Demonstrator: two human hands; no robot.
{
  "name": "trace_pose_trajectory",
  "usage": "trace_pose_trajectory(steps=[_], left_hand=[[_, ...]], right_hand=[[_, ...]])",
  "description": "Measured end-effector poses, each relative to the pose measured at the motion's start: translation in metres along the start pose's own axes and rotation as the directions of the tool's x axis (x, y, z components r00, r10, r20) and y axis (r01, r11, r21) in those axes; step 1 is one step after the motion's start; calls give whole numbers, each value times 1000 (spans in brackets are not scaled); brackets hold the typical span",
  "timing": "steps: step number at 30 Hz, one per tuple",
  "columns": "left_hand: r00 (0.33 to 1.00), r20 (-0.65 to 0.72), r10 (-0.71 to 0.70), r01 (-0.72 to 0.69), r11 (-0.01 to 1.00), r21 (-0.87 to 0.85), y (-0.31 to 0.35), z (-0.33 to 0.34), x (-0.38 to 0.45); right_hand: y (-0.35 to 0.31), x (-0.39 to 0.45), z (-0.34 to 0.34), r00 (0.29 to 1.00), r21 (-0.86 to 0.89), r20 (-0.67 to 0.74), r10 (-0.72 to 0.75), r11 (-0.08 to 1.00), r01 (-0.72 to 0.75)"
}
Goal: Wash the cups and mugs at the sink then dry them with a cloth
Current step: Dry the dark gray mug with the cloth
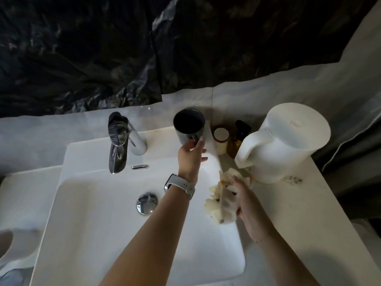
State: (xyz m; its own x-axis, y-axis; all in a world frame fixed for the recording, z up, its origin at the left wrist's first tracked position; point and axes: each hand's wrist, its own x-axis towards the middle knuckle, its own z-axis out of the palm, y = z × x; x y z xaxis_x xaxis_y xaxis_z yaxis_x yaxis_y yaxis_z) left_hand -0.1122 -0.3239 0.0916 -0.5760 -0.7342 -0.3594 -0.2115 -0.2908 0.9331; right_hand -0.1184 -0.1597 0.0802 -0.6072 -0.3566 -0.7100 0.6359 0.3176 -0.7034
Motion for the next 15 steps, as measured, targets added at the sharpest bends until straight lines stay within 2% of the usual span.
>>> trace_pose_trajectory(steps=[3,7,13,15], left_hand=[[997,72,7,-5,999,-33,-1,-1,2],[994,44,96,-95,995,-26,-6,-26,-4],[975,30,219,-221,964,150,-25,-103,-55],[940,90,330,-341,882,324,-31,-135,-79]], right_hand=[[7,2,-3,1000,11,1,-12,1000,12],[7,-3,2,1000,38,-22,-3,999,4],[13,-30,24,999,111,2,-50,993,49],[18,-42,30,997,97,12,-80,992,78]])
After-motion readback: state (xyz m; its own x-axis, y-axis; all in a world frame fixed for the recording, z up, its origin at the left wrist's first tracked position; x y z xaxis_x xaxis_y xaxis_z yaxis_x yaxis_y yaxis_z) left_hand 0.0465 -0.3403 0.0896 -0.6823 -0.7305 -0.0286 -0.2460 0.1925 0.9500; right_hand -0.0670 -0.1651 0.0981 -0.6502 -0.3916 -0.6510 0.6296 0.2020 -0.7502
